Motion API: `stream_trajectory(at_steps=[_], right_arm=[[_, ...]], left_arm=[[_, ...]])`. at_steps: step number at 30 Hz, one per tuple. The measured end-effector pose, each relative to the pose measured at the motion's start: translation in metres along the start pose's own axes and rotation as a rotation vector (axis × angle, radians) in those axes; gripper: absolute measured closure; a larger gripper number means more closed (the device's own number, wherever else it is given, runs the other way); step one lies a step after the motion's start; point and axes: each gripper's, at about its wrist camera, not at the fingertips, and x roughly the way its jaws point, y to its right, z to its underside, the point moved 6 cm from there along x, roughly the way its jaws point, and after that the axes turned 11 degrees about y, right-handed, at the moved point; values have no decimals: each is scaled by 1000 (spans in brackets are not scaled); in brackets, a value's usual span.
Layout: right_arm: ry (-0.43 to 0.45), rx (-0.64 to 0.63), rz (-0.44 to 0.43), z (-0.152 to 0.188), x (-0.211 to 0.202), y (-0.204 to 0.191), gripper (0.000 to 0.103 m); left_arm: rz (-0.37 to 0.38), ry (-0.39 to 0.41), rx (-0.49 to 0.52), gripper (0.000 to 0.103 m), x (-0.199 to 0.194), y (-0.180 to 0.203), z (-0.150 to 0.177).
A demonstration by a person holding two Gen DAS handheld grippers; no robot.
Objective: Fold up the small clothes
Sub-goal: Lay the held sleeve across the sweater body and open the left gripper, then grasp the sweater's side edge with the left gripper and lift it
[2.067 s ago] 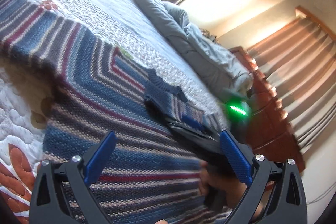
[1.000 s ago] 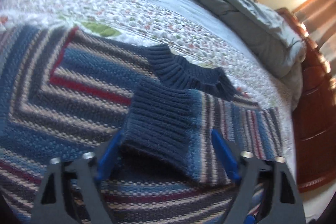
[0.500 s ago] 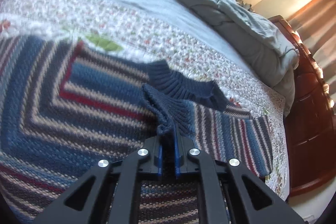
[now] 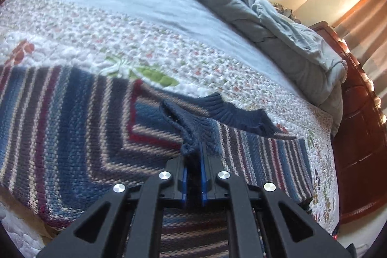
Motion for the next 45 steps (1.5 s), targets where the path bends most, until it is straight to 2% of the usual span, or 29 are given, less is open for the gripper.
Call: stream_trajectory(at_steps=[6,9,11,12,15,18,21,22,26,27,29,32,34,36,38,40,45], right_arm=[[-5,4,2,1,2,2,24],[-10,13,-3,1,4,4,24],[-12,16,-4,1,4,4,24],[-12,19,-5,1,4,5,24],[-13,37,-9,0,4,9,24],[-14,42,-9,0,4,9,24],[-15,42,-5,0,4,10,24],[-16,43,-4,0,5,10,24],[-15,44,0,0,4,14,24],[-13,41,0,-1,4,14,24],[-12,31,5,-1,4,14,24],[-14,12,9,1,3,13,24],[-15,-2,17,3,4,11,24],[-14,-20,21,5,5,8,24],[-12,-49,25,8,6,2,24],[-11,-75,17,12,7,-6,21],[-13,-124,-45,21,6,-32,17]], left_arm=[[-17,-33,-35,95,15,-27,11],[-29,-85,-41,93,24,-36,21],[-32,-95,-51,87,22,-39,22],[-47,-79,-61,81,16,-42,19],[-129,-25,-19,72,-5,-36,10],[-71,7,15,51,-10,-11,-2],[-15,26,36,46,3,13,-12],[1,14,35,46,11,16,-12],[-26,-50,37,46,39,8,5],[-42,-63,36,54,43,-2,10],[-32,-53,24,61,40,-10,12],[-36,-23,-5,60,17,-23,11],[-60,19,-7,50,-8,-29,14],[-67,93,-27,26,-39,-35,19],[-56,162,-54,18,-68,-43,30],[-70,219,-84,16,-100,-61,48],[-114,317,-163,7,-147,-109,72]])
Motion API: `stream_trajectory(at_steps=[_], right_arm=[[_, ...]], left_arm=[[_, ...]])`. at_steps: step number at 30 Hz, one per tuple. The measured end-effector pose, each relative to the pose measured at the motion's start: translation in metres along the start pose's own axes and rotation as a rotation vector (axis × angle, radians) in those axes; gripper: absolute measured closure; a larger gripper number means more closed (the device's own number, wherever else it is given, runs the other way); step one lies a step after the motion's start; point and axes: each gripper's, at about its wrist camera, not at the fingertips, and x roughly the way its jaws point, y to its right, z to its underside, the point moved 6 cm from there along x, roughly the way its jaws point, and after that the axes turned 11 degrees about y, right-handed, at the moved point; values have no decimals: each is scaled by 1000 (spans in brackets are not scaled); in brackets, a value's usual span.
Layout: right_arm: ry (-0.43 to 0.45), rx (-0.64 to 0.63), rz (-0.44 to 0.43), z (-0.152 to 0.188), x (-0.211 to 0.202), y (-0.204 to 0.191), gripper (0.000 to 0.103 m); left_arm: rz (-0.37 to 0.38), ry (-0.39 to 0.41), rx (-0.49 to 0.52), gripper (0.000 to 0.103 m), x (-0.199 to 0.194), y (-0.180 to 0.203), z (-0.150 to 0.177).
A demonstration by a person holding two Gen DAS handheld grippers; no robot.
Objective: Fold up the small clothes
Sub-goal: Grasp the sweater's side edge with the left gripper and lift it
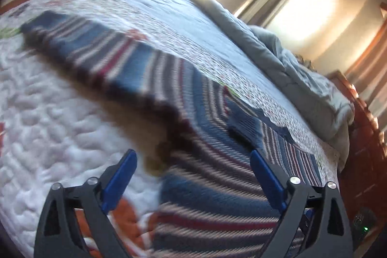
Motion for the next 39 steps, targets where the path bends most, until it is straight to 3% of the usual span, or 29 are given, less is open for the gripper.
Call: stream_trajectory(at_steps=[3,6,11,14,15,17,26,28,29,30,33,39], right_arm=[[-18,-6,-32,7,2,-16,16],[-49,28,-58,14,7,-27,16],[-57,18,-69,18,13,-44,16],[-54,-11,-74,20,14,-50,16],[-58,-18,-75,22,16,-51,16],[-63,-18,-79,23,17,-50,16],[-64,-6,-87,22,18,-46,16],[-64,-2,-87,22,18,-44,16],[-64,1,-86,22,18,-44,16],[-63,6,-86,21,18,-42,16],[-61,14,-82,20,18,-40,16],[-61,30,-94,19,15,-38,16]], left_arm=[[22,7,-84,7,-9,-36,-12],[50,13,-238,7,-17,-90,-49],[-19,104,-398,8,-23,-200,-135],[-69,110,-491,8,-16,-252,-165],[-48,98,-556,8,-8,-271,-174],[-42,88,-635,8,3,-289,-181],[-93,29,-544,10,52,-286,-199],[-116,17,-511,27,58,-283,-202],[-120,3,-499,51,61,-281,-202],[-133,-18,-488,64,65,-281,-200],[-173,1,-452,91,58,-283,-201],[-145,83,-320,95,29,-224,-235]])
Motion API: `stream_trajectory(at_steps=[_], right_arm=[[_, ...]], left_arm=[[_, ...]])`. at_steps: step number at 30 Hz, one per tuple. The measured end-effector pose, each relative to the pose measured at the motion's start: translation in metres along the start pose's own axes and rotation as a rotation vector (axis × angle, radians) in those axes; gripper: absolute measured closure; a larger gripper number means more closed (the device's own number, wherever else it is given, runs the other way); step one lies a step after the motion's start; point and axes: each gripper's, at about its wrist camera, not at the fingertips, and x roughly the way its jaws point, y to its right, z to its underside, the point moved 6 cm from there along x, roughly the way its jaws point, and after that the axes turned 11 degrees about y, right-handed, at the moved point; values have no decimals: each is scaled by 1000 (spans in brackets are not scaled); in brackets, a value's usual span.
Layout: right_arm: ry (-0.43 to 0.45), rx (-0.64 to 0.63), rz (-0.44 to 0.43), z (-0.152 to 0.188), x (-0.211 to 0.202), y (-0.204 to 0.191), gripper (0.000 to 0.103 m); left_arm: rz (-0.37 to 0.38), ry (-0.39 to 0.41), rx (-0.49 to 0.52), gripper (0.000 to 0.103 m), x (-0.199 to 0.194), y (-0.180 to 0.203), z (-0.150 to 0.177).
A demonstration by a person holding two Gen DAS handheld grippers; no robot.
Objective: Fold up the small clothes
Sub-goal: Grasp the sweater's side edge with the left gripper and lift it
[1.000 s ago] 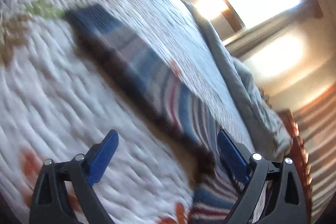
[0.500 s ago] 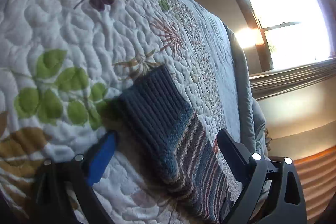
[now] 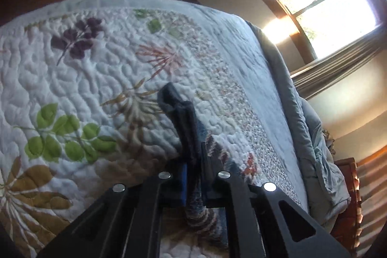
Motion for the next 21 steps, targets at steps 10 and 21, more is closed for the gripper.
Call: stream_trajectory(at_steps=[10,21], right_arm=[[23,46,-24,-11,-15,13,16],[40,162,-34,-20,-43,58,16]], left_arm=[[180,29,266,95,-68,189,24],[311,-23,567,95,-93,356,148]])
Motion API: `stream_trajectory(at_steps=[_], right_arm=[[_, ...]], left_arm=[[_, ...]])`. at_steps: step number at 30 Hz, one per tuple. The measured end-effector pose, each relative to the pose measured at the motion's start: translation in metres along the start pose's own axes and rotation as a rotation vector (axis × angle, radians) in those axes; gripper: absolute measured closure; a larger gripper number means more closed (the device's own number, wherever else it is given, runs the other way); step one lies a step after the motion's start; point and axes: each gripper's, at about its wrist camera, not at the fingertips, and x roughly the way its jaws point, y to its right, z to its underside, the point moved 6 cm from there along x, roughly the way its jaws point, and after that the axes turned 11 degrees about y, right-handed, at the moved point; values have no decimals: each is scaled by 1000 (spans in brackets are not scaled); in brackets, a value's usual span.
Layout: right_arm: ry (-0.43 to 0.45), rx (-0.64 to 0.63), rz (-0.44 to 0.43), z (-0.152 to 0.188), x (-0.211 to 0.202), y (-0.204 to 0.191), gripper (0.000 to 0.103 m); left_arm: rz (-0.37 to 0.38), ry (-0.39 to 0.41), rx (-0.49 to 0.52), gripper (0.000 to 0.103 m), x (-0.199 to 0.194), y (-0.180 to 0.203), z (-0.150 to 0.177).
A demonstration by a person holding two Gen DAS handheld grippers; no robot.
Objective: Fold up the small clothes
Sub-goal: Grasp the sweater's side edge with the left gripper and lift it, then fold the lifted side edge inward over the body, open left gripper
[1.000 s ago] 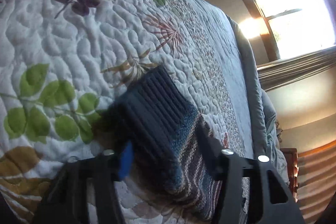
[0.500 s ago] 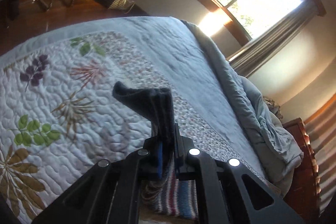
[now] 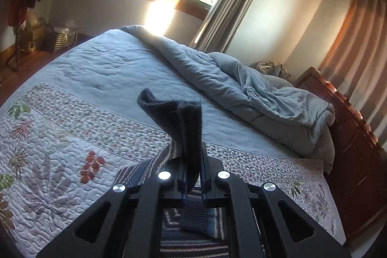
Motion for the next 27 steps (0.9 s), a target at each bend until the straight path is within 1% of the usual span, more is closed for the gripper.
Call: stream_trajectory(at_steps=[3,6,11,13,15,18,21,24,27], right_arm=[[4,28,-2,-4,-9,13,16],[18,50,6,-9,-18,29,16],[30,100,13,-14,-31,52,16],[37,112,19,-16,-36,61,16],[42,130,21,-17,-40,68,16],[45,165,21,-19,-44,79,16],[53,184,23,-23,-47,87,16],[53,217,19,-24,-49,93,16],[61,247,22,-26,-53,101,16]], left_arm=[[20,-37,33,95,22,35,21],[33,-72,66,95,42,64,48],[20,-124,166,95,75,103,101],[6,-148,196,95,88,118,128],[-3,-172,207,95,99,128,149],[-36,-191,256,95,113,146,182],[-59,-231,276,95,126,158,212],[-71,-275,272,95,136,164,242],[-74,-313,254,95,143,162,266]])
